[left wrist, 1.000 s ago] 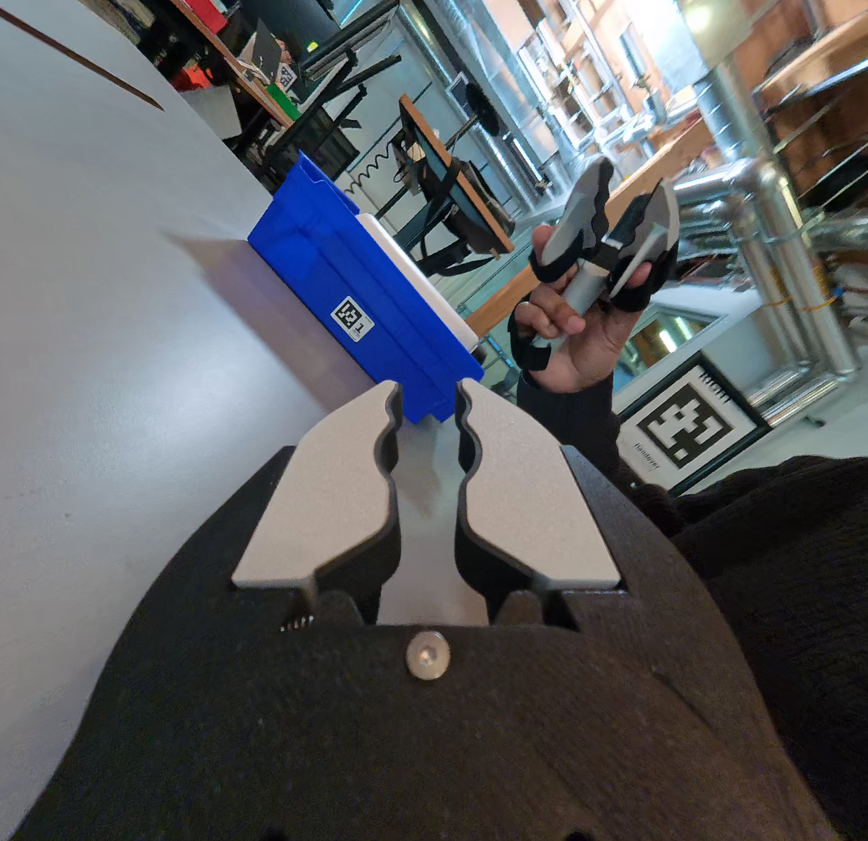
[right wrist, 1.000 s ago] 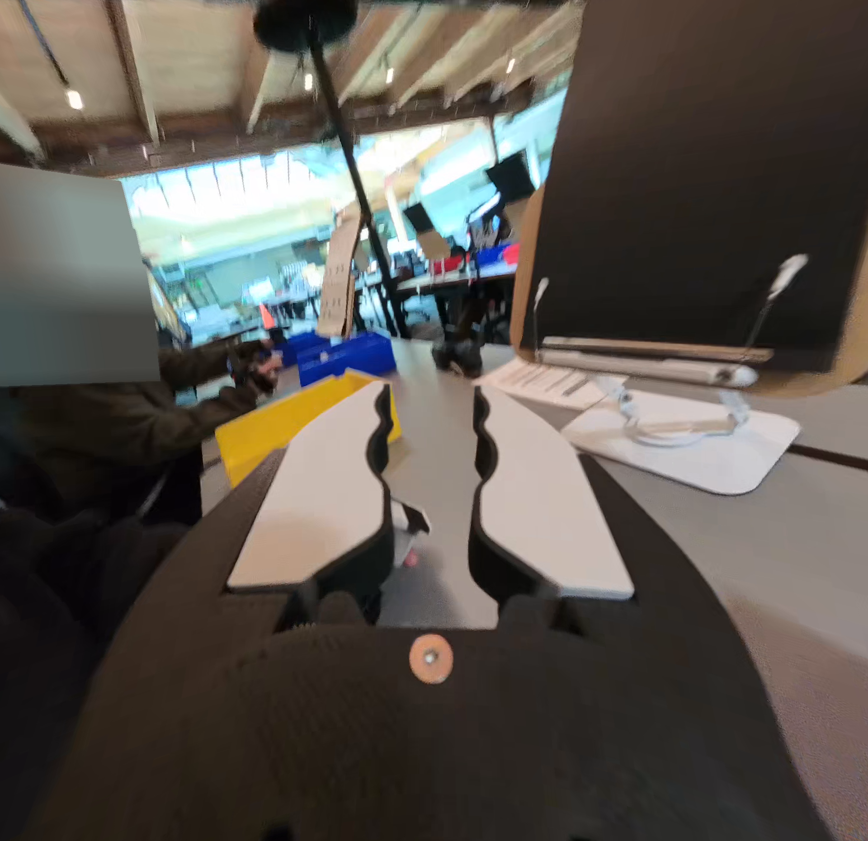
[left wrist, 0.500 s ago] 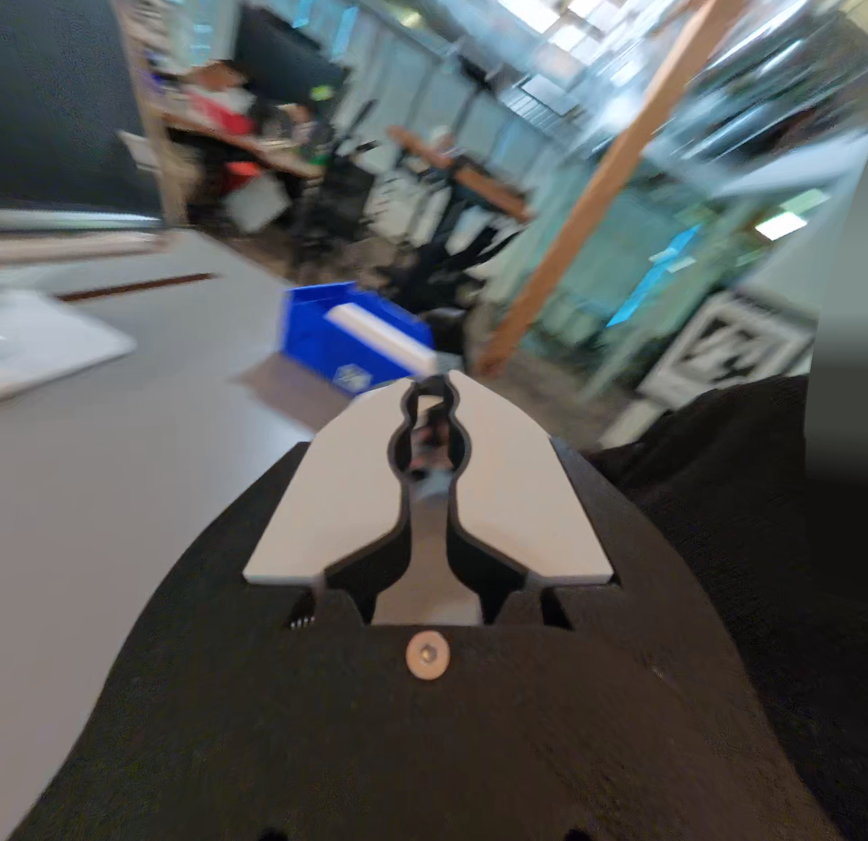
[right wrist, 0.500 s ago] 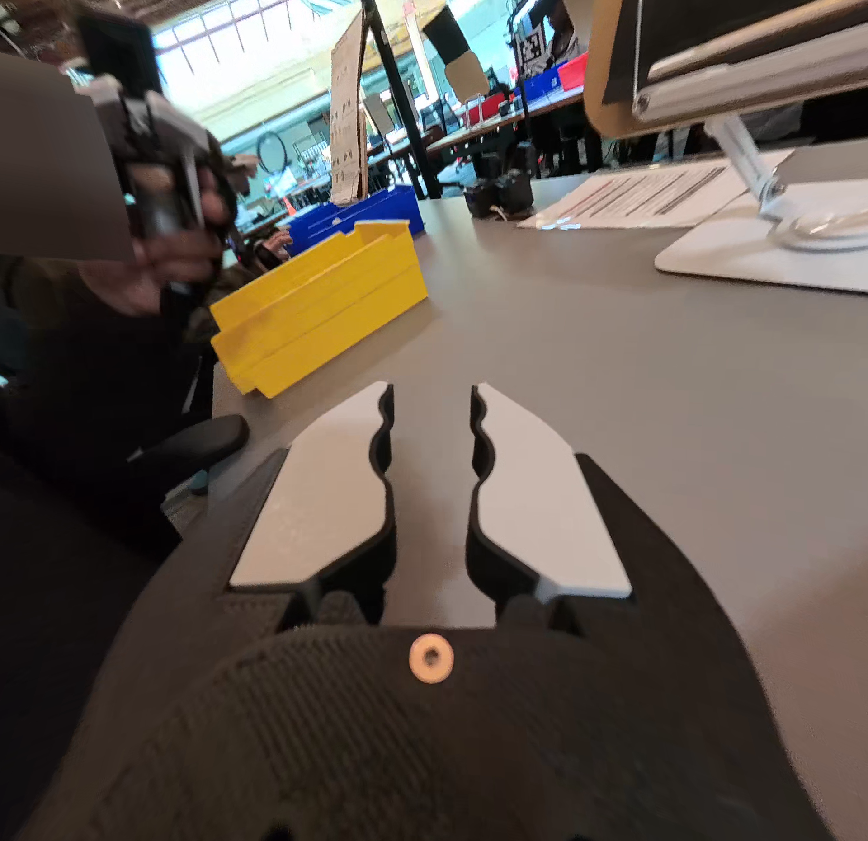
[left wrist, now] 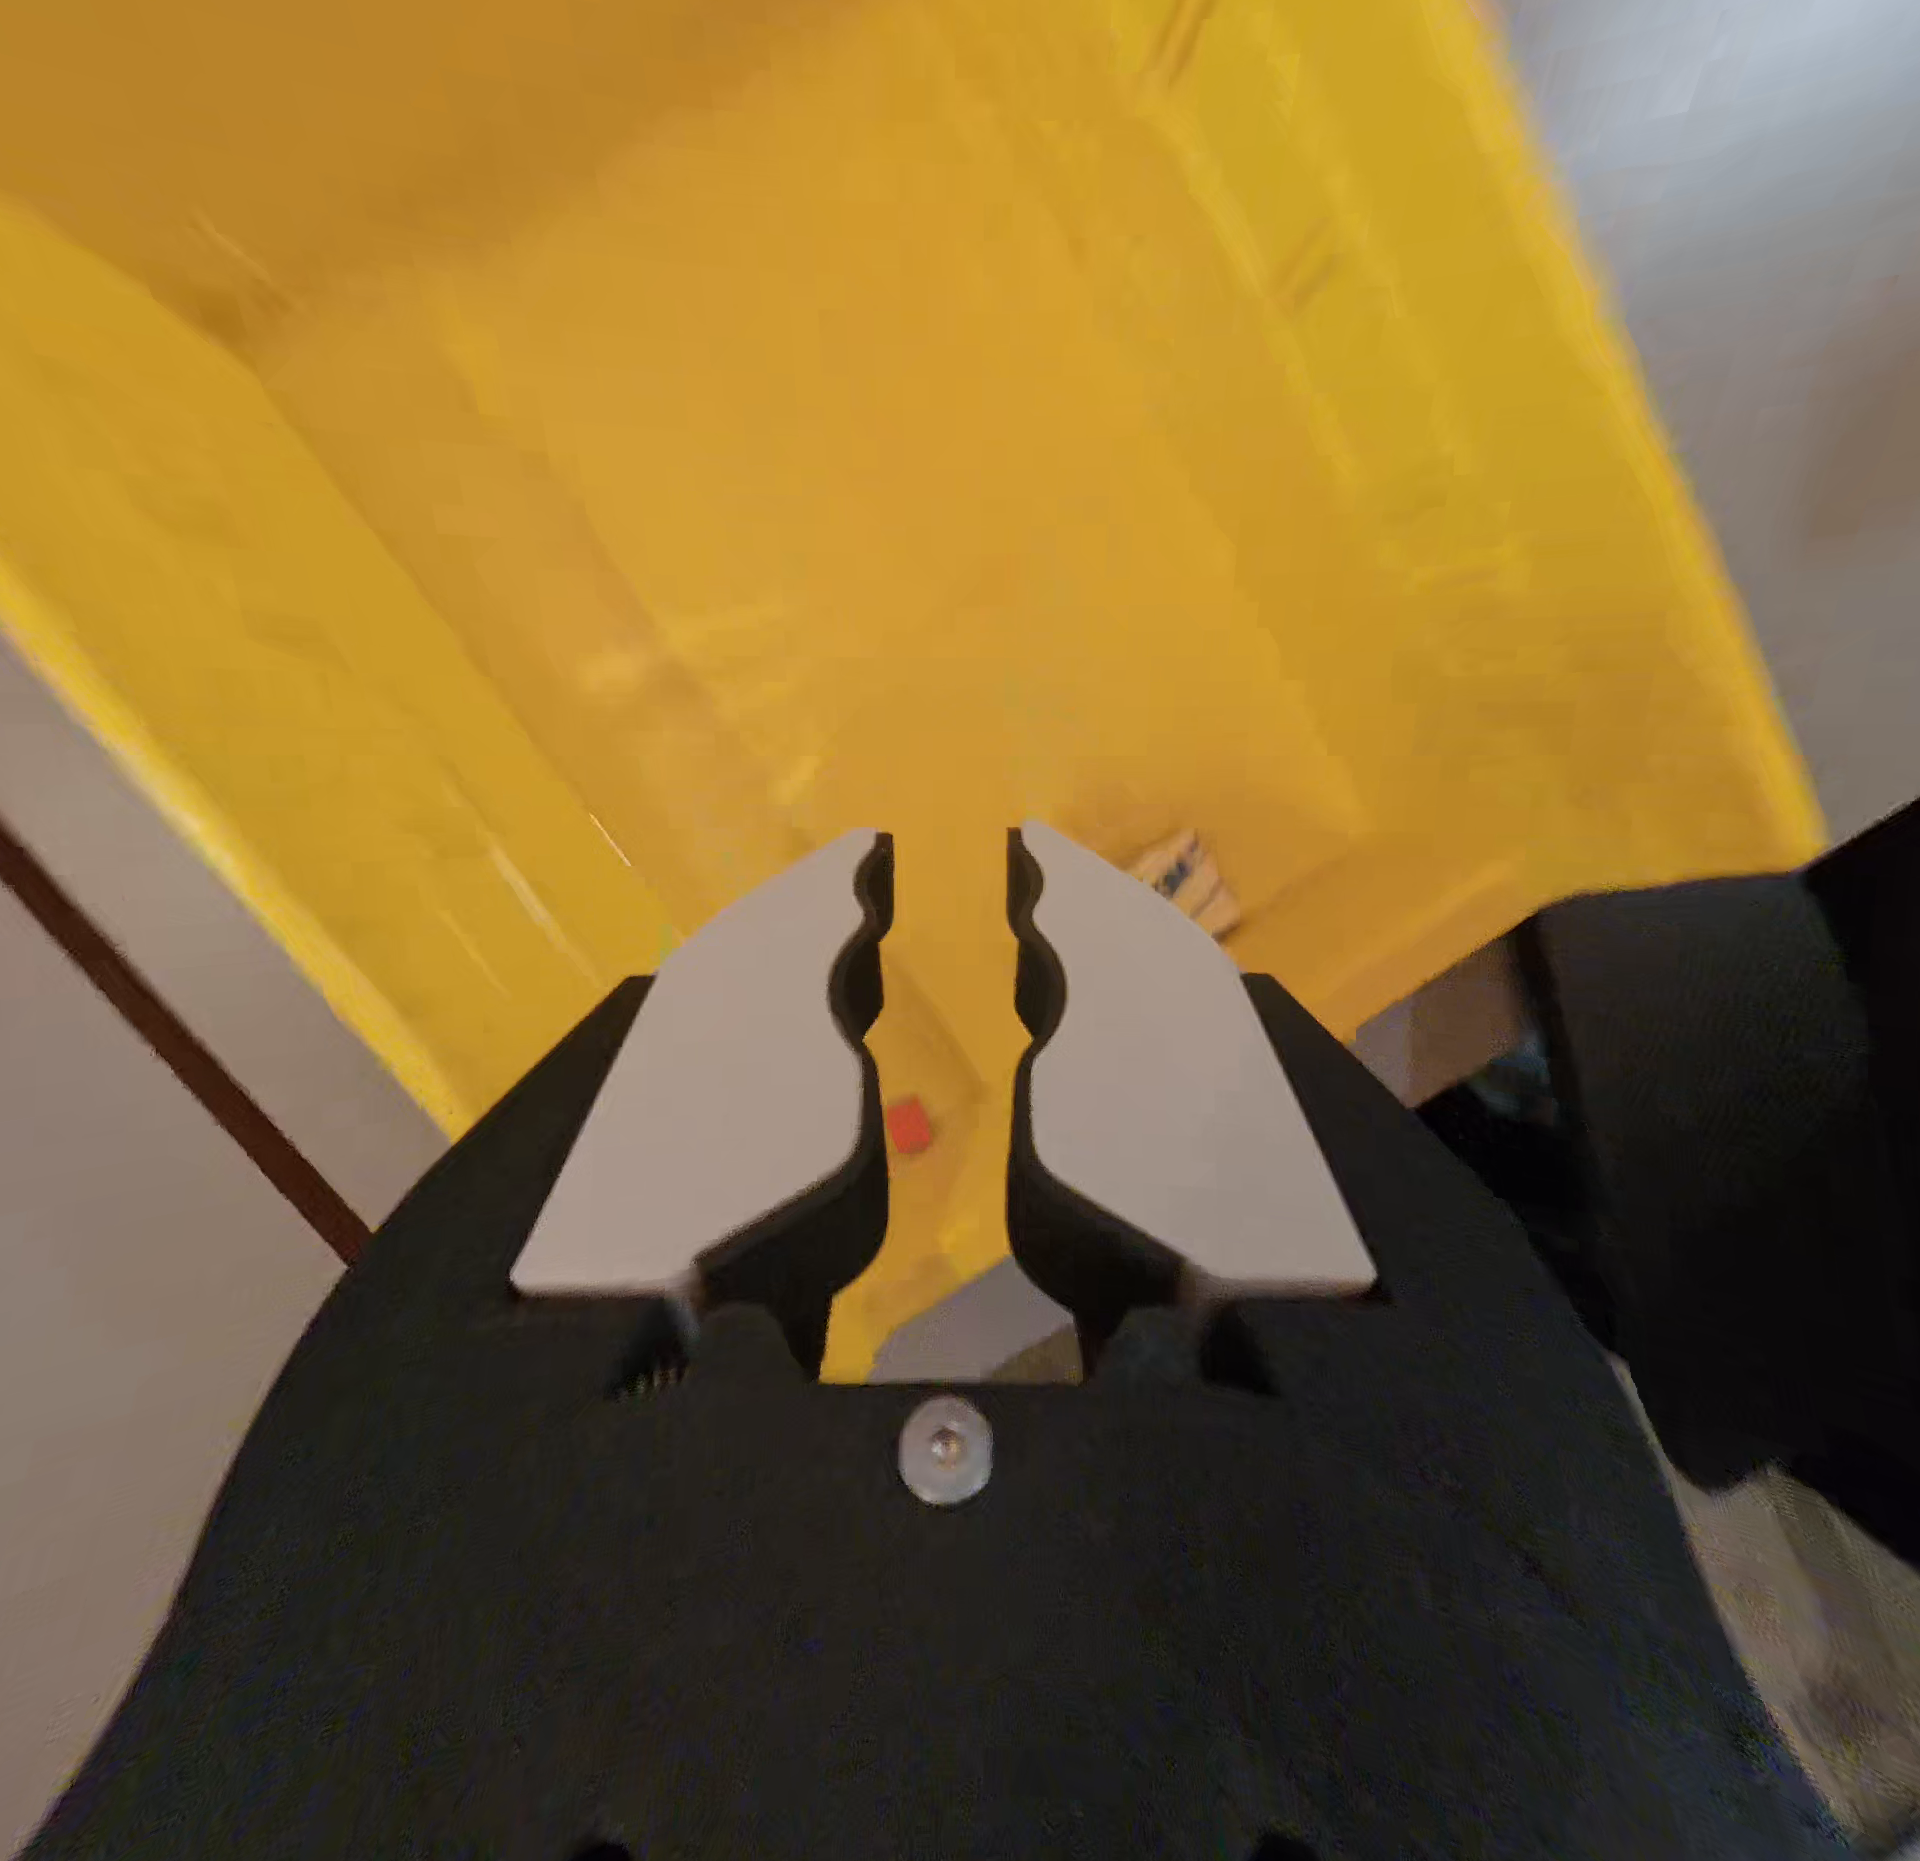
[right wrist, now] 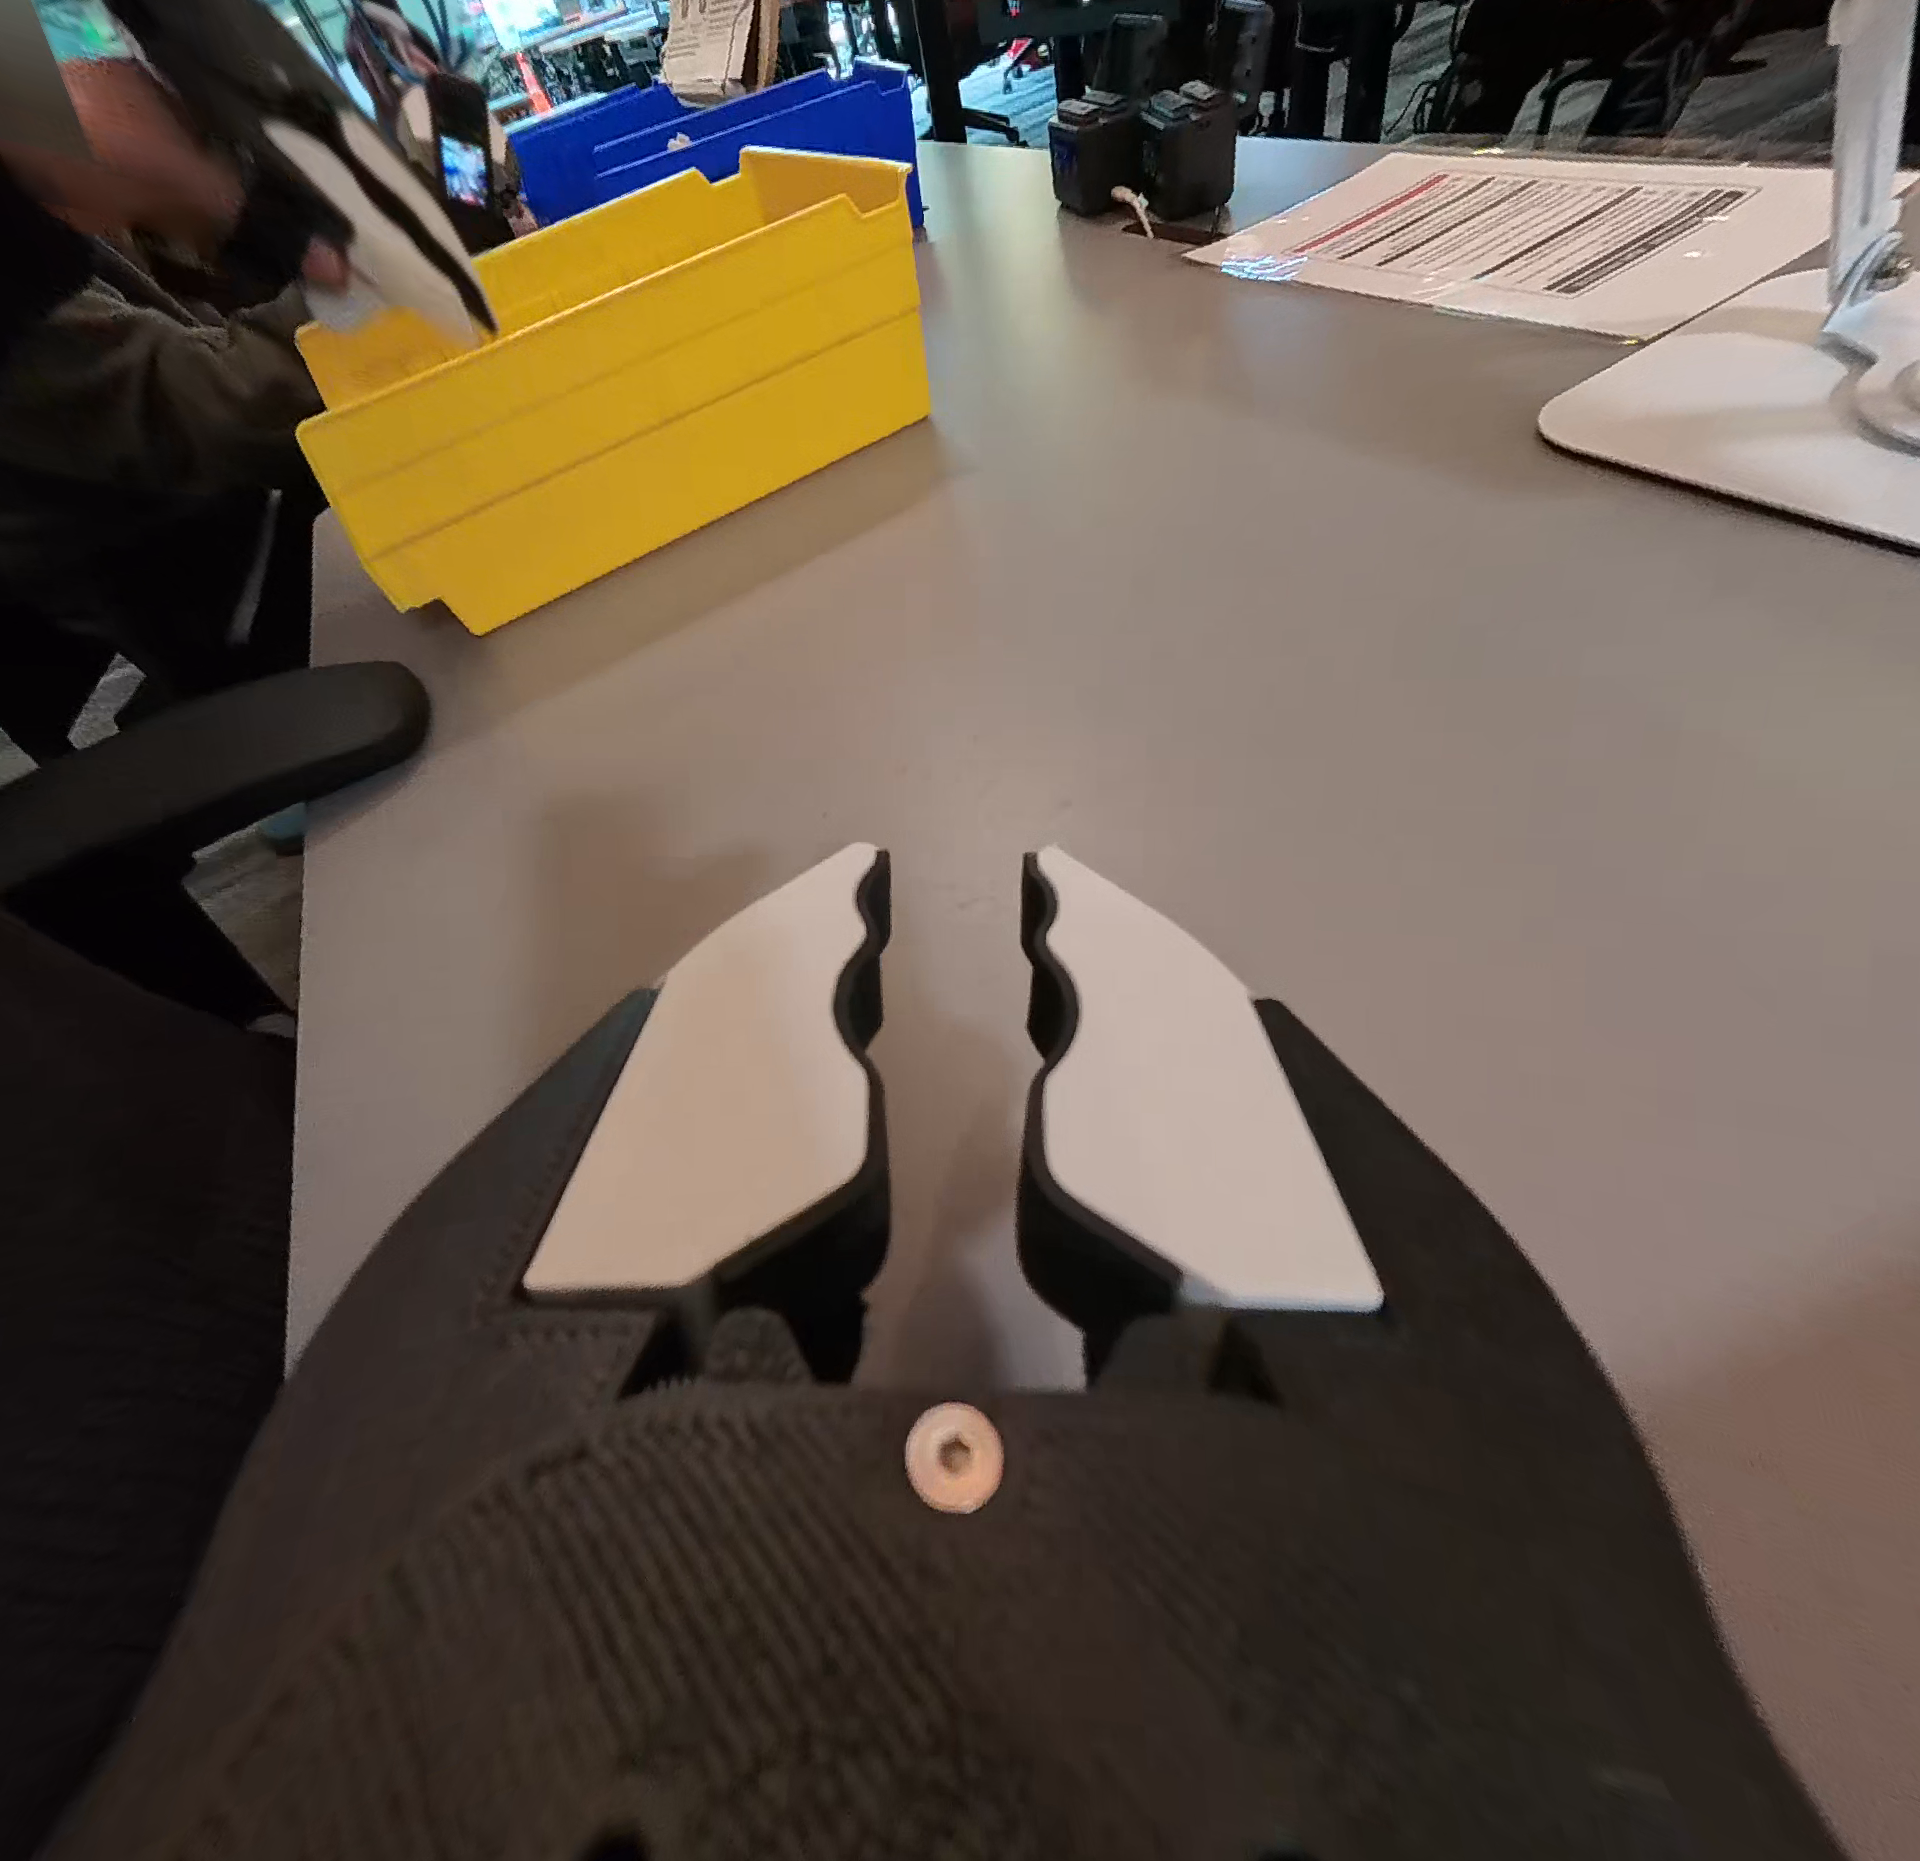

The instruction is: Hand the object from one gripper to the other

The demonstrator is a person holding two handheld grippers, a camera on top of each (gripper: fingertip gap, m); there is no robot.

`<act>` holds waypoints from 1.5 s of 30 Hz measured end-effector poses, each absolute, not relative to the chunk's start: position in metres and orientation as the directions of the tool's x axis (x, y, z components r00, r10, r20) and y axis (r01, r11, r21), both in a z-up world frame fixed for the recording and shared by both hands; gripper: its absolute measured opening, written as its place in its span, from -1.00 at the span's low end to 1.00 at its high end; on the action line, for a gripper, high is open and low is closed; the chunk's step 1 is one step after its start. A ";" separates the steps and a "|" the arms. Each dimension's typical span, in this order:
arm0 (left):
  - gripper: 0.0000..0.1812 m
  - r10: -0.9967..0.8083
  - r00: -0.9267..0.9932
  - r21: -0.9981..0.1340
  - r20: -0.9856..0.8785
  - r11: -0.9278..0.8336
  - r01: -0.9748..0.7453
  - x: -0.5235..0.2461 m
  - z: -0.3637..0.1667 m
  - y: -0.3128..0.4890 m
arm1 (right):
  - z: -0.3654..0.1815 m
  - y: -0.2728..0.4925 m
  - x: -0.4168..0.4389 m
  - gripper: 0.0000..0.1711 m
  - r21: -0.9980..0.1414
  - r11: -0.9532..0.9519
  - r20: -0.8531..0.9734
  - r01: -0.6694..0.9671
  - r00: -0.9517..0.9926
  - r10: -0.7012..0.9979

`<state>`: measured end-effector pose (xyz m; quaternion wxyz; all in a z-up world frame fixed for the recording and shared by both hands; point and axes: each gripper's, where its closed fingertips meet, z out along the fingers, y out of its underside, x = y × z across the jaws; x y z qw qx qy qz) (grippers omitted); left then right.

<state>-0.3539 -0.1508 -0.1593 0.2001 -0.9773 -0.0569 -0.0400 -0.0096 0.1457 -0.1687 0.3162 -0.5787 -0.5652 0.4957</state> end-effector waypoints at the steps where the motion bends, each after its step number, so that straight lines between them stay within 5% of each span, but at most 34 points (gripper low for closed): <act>1: -0.74 0.094 0.986 -0.312 0.135 -0.941 0.133 -0.349 -0.173 -0.160 | -0.168 0.147 -0.010 -0.72 -0.927 -0.173 -0.226 0.333 -0.129 0.966; 9: -0.61 0.064 0.947 0.032 0.315 -0.998 0.057 -0.307 -0.228 -0.190 | -0.164 0.157 -0.012 -0.70 -0.925 -0.233 -0.273 0.301 -0.096 0.957; 25: -0.80 -0.121 0.964 0.155 0.238 -0.975 -0.160 -0.311 -0.233 -0.182 | -0.159 0.168 -0.009 -0.71 -0.925 -0.266 -0.294 0.270 -0.071 0.953; 30: -0.55 -0.136 0.990 0.058 0.039 -0.989 -0.138 -0.342 -0.232 -0.157 | -0.155 0.168 -0.008 -0.71 -0.929 -0.257 -0.286 0.265 -0.075 0.955; 33: -0.81 -0.090 0.981 -0.103 -0.171 -0.989 -0.109 -0.373 -0.221 -0.134 | -0.154 0.168 -0.007 -0.71 -0.932 -0.250 -0.279 0.264 -0.077 0.957; 38: -0.53 -0.030 0.999 -0.210 0.029 -0.977 -0.023 -0.351 -0.219 -0.133 | -0.152 0.170 -0.005 -0.72 -0.931 -0.261 -0.287 0.254 -0.072 0.955; 45: -0.34 -0.109 0.994 -0.202 0.014 -0.974 -0.104 -0.352 -0.234 -0.132 | -0.152 0.170 -0.006 -0.72 -0.922 -0.302 -0.329 0.244 -0.079 0.941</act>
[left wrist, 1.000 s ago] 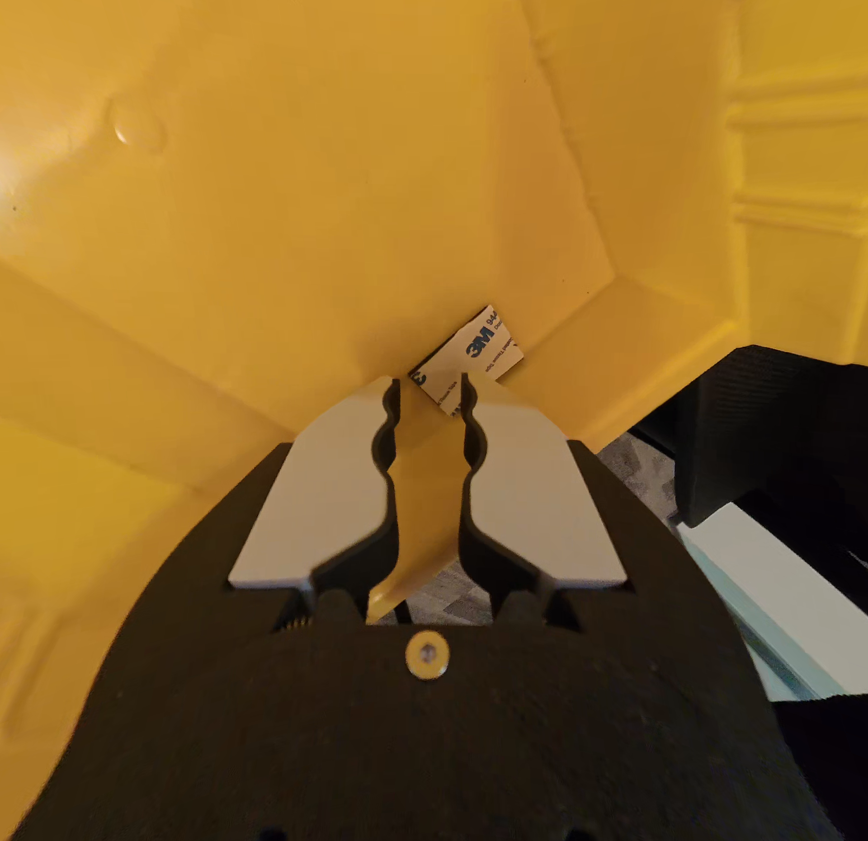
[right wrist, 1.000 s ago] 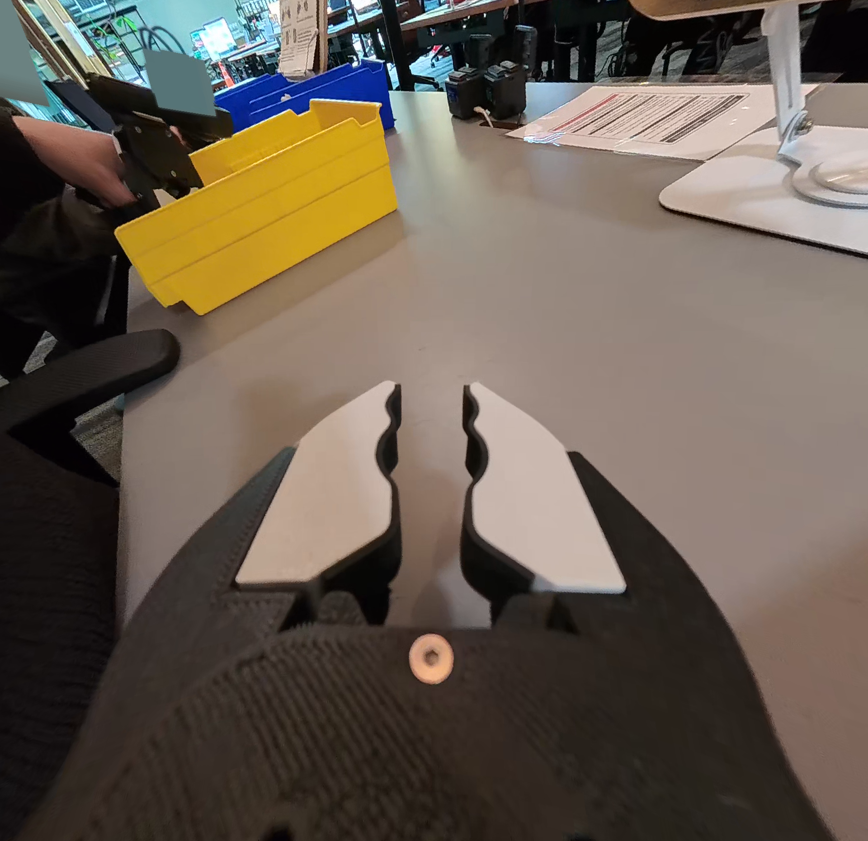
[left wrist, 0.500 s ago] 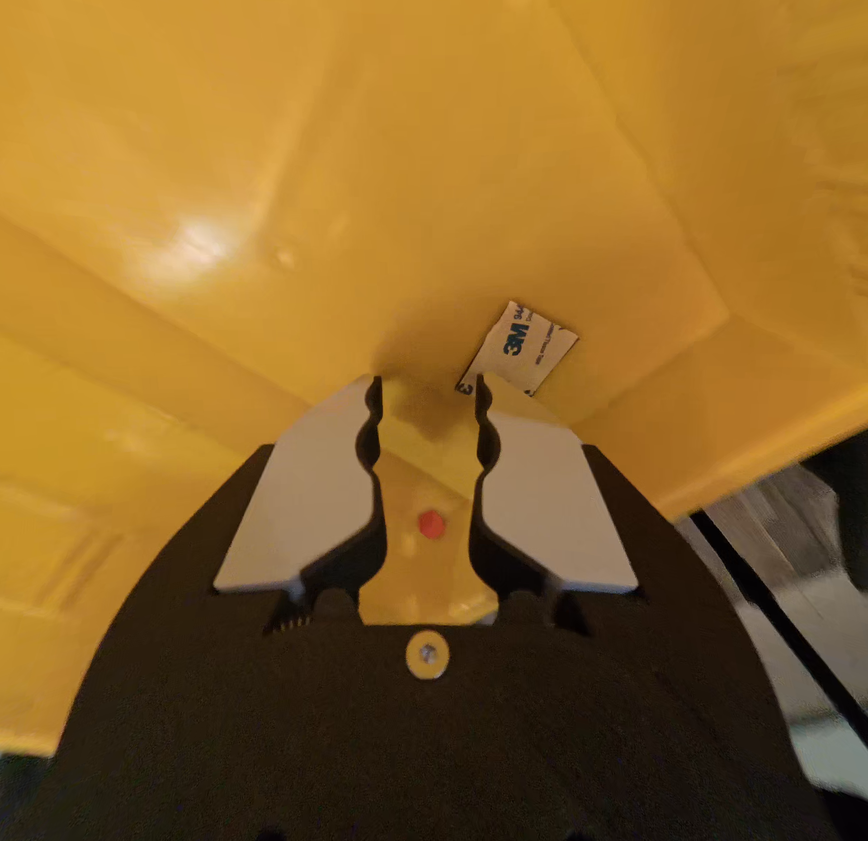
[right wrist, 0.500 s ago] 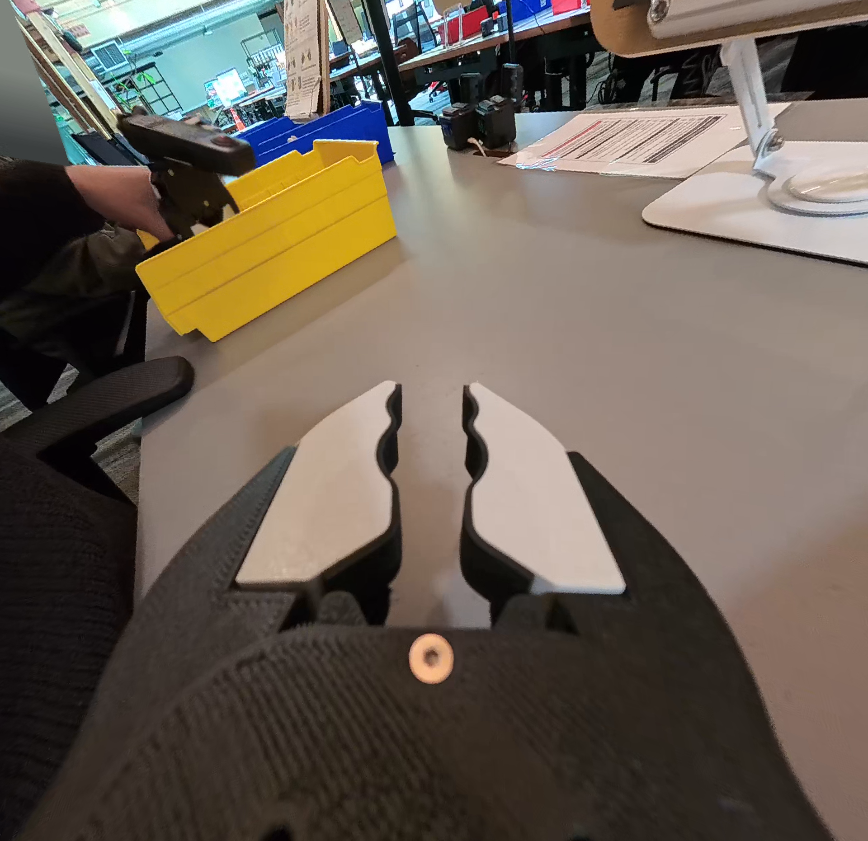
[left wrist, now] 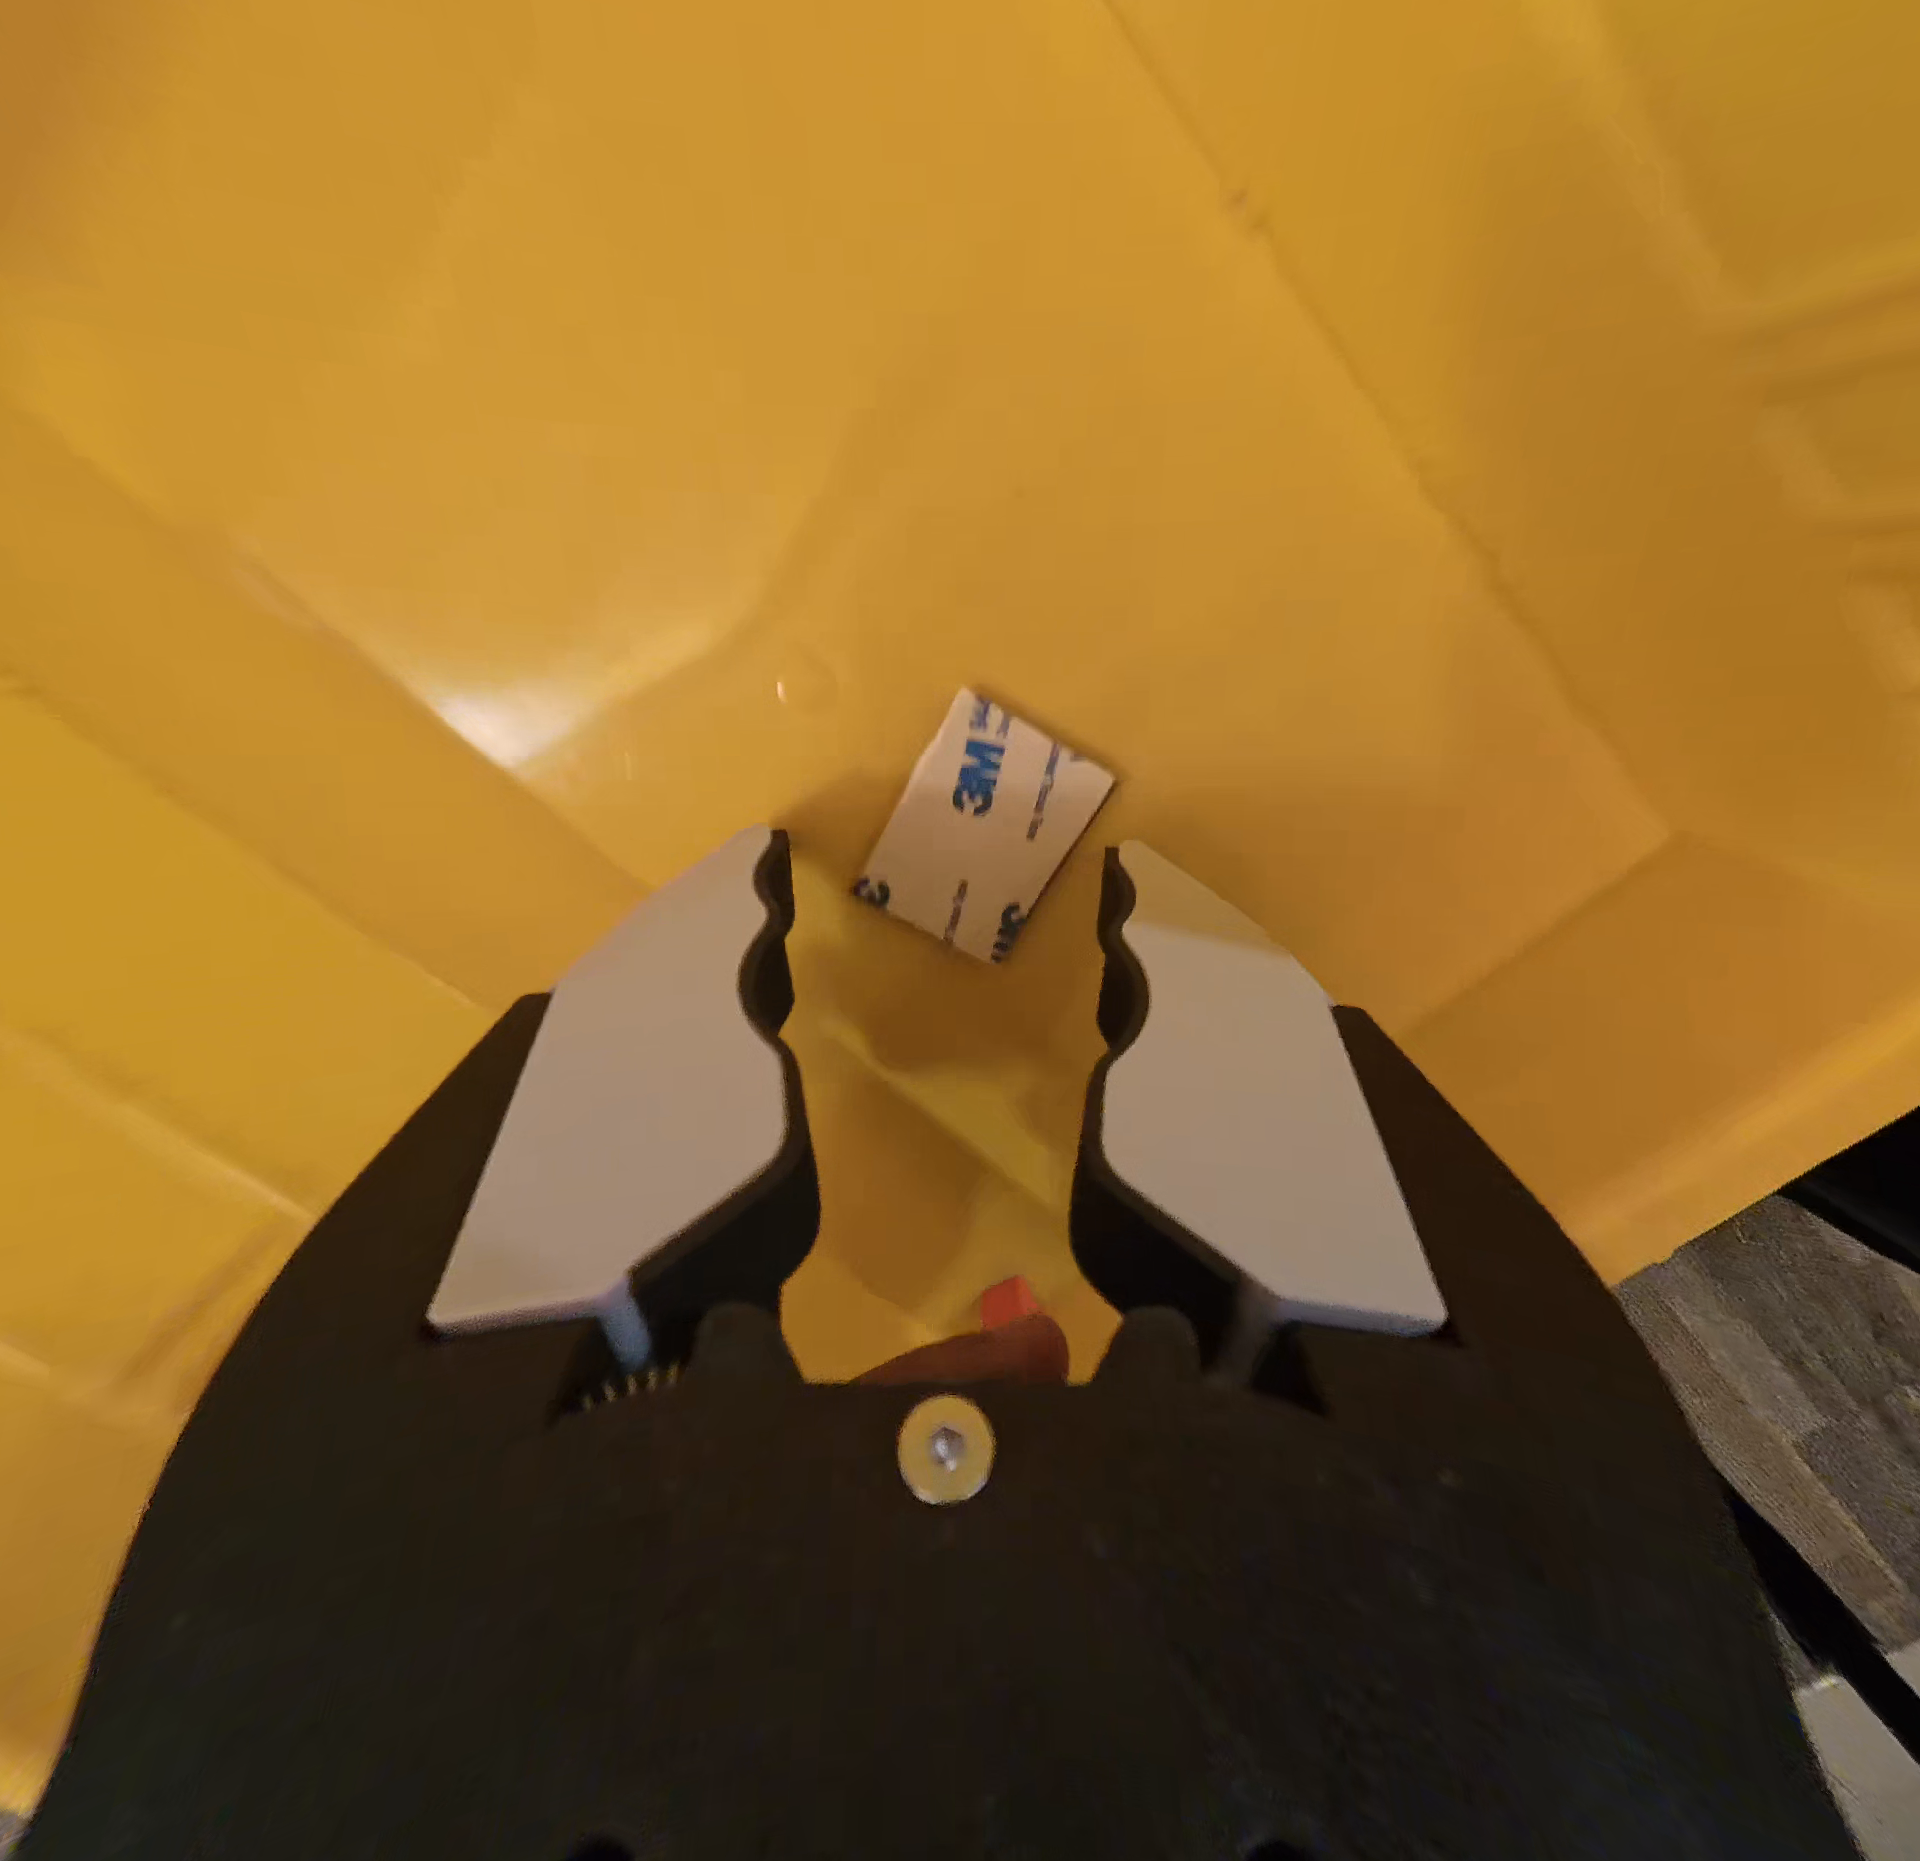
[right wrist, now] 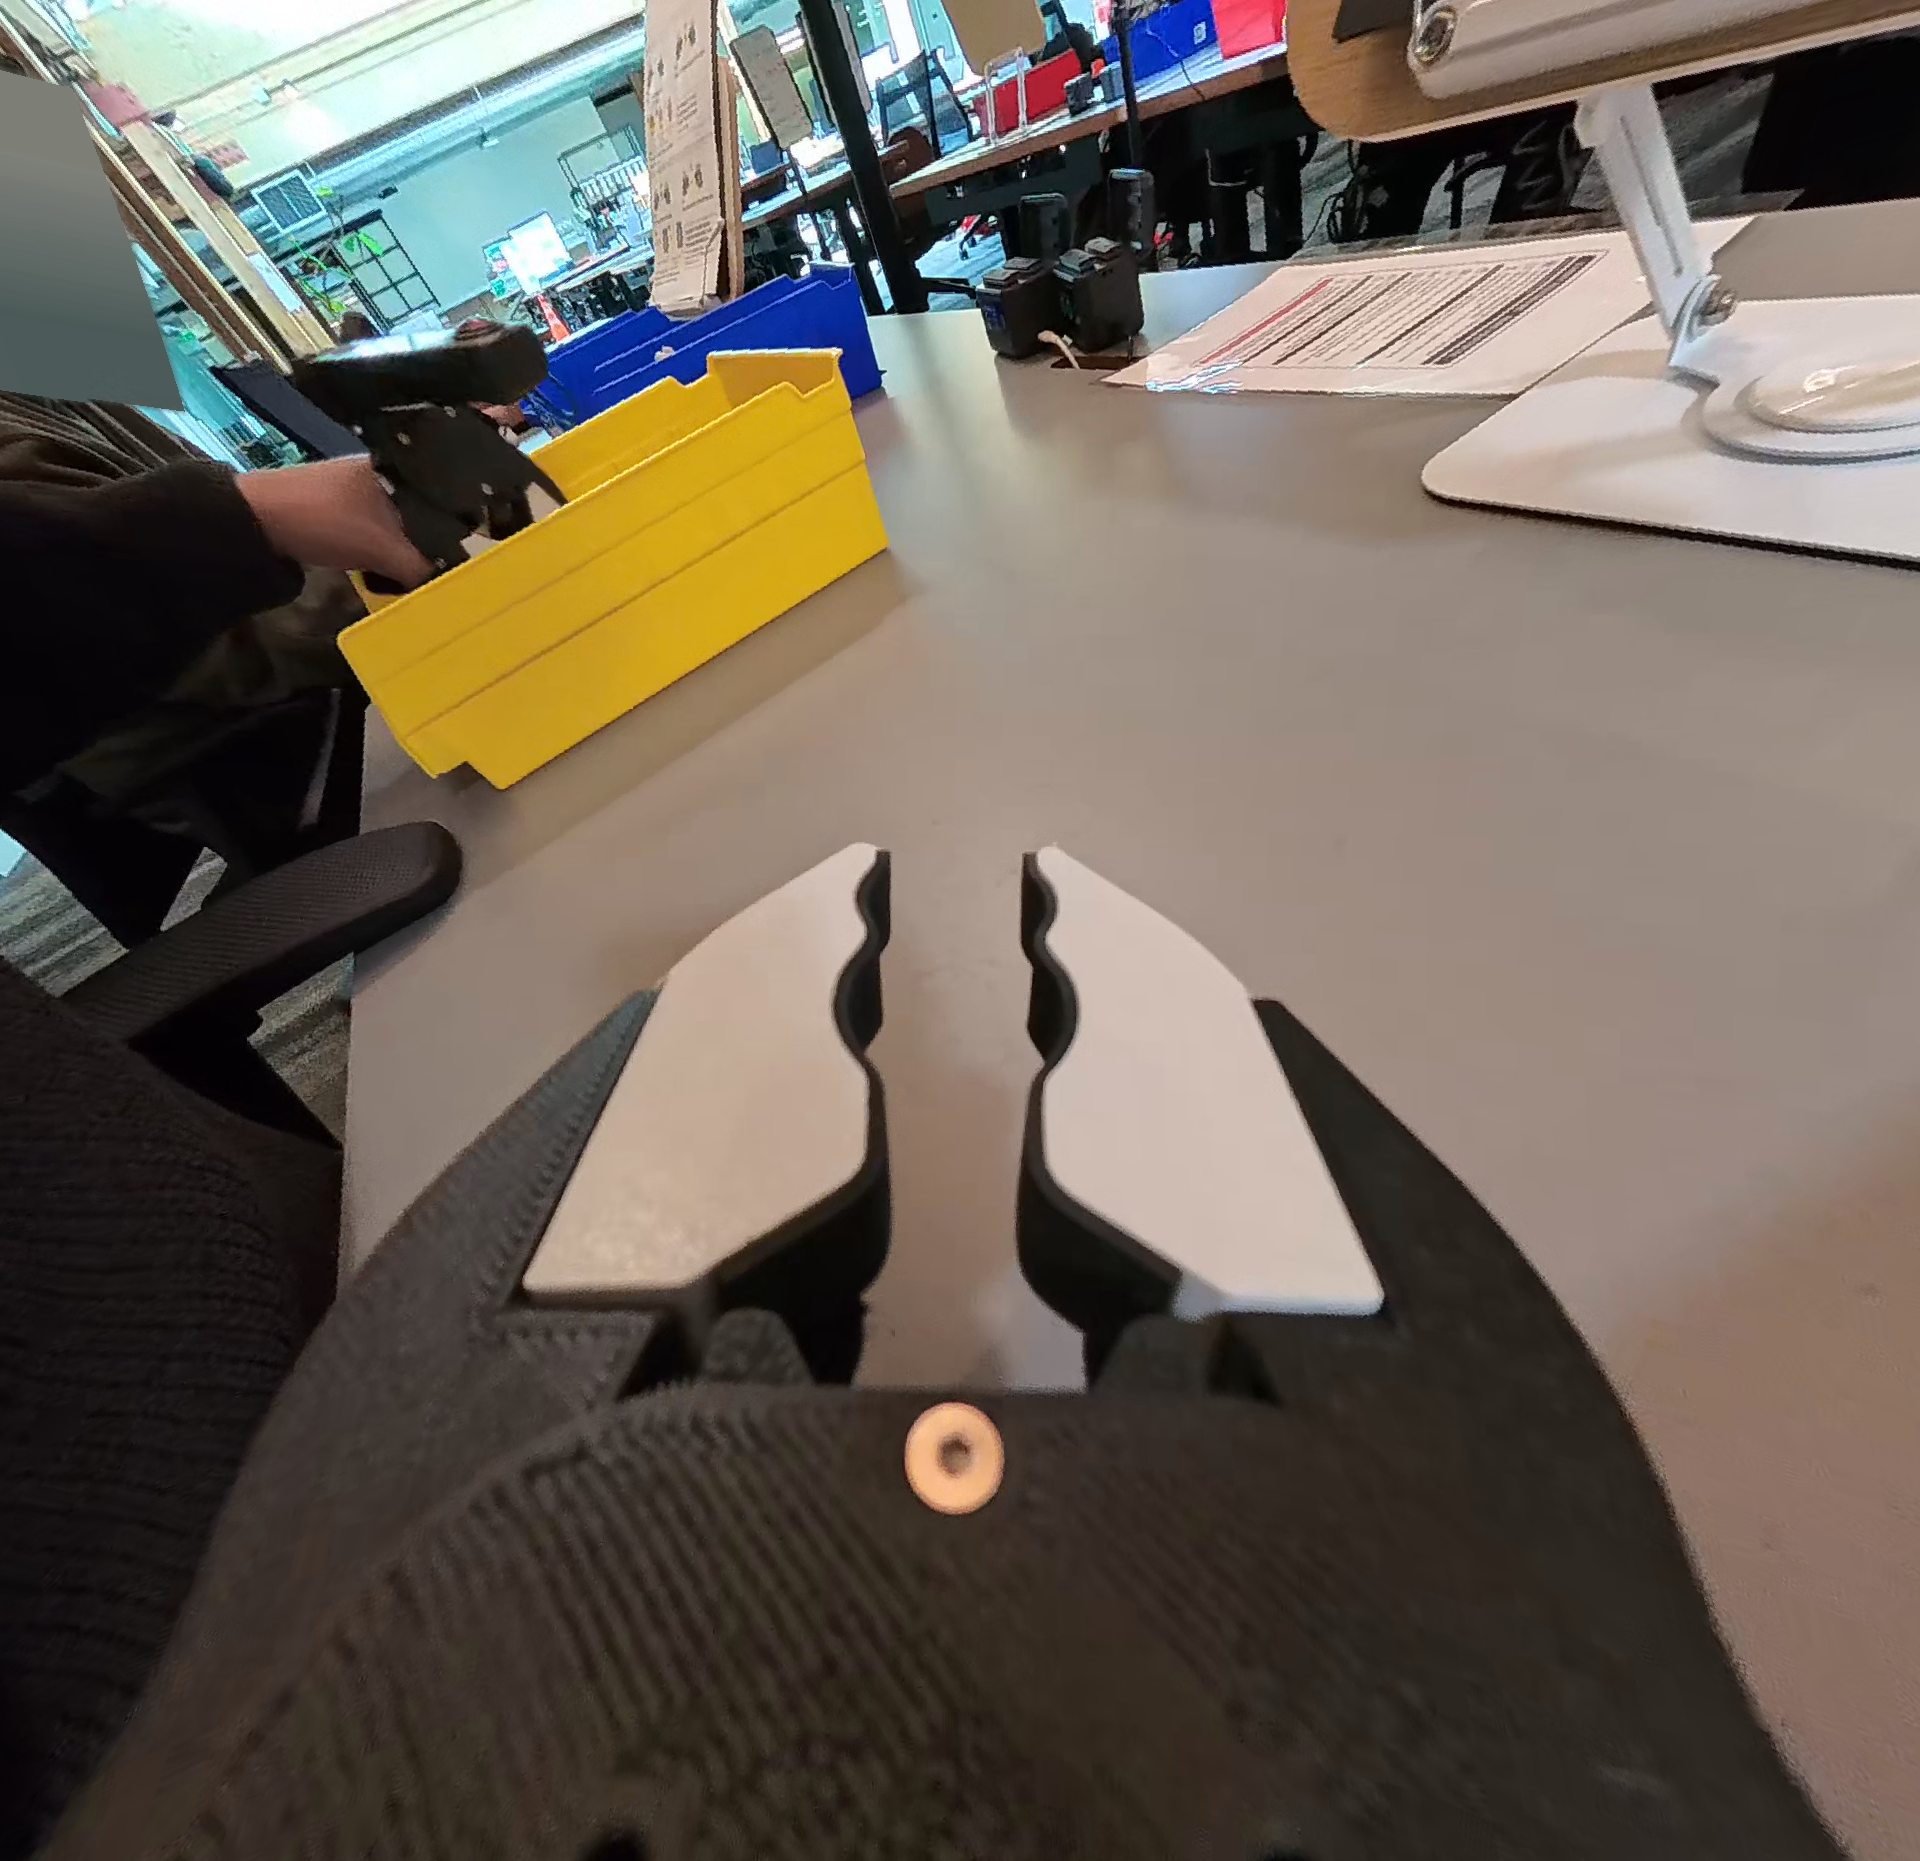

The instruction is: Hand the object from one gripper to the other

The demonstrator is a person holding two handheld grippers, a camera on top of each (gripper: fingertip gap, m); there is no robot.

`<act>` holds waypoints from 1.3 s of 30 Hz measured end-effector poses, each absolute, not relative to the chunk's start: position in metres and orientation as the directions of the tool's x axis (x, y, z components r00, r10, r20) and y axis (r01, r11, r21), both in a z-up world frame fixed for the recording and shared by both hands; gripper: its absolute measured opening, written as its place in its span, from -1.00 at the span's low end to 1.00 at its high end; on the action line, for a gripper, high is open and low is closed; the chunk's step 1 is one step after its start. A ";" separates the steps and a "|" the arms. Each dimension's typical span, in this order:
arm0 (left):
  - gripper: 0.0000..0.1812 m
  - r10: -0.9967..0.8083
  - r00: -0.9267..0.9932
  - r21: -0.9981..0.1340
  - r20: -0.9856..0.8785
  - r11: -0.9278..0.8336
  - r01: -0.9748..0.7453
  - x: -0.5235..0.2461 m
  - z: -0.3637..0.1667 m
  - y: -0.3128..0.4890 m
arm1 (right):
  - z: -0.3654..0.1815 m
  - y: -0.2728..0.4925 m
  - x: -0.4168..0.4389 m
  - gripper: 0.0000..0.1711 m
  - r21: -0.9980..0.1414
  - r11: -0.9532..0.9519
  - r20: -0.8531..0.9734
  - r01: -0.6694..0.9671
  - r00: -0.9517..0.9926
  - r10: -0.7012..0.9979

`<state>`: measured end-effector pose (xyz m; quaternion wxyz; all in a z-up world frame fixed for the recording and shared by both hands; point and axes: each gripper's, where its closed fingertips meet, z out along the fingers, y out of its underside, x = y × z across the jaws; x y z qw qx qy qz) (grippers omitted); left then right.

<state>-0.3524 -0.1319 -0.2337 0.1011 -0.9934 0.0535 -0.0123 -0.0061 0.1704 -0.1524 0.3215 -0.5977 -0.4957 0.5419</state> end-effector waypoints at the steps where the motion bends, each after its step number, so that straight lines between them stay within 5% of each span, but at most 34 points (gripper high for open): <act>1: -0.36 -0.112 0.993 -0.216 0.027 -0.971 -0.104 -0.351 -0.233 -0.128 | -0.152 0.171 -0.006 -0.72 -0.922 -0.303 -0.329 0.243 -0.078 0.941; 3: -0.59 -0.115 0.992 -0.214 0.042 -0.971 -0.104 -0.350 -0.232 -0.126 | -0.151 0.171 -0.005 -0.72 -0.922 -0.302 -0.328 0.241 -0.075 0.942; 8: -0.61 -0.098 0.995 -0.241 0.020 -0.966 -0.090 -0.350 -0.223 -0.122 | -0.149 0.172 -0.005 -0.72 -0.922 -0.310 -0.336 0.231 -0.079 0.939; 14: -0.62 -0.026 0.997 -0.660 0.071 -0.750 0.028 -0.322 -0.134 -0.060 | -0.143 0.168 -0.006 -0.72 -0.915 -0.345 -0.371 0.208 -0.104 0.923; 18: -0.63 -0.210 0.942 -0.902 0.262 -0.400 0.162 -0.249 -0.046 -0.006 | -0.140 0.157 -0.007 -0.72 -0.924 -0.326 -0.355 0.199 -0.131 0.926; 22: -0.63 -0.513 0.750 -0.905 0.418 -0.164 0.393 -0.155 0.002 0.039 | -0.132 0.140 -0.010 -0.67 -0.947 -0.266 -0.296 0.179 -0.171 0.940; 26: -0.63 -0.650 0.556 -0.848 0.518 -0.304 0.434 -0.072 -0.028 0.089 | -0.120 0.121 -0.007 -0.66 -0.964 -0.232 -0.259 0.130 -0.256 0.931; 34: -0.62 -0.469 0.881 -0.927 0.061 -0.353 -0.123 -0.030 -0.147 0.143 | -0.131 0.146 0.005 -0.63 -0.940 -0.311 -0.331 0.143 -0.154 0.931; 39: -0.62 -0.414 0.909 -0.942 0.032 -0.317 -0.111 -0.020 -0.141 0.152 | -0.131 0.163 0.002 -0.59 -0.869 -0.493 -0.494 0.043 -0.002 0.870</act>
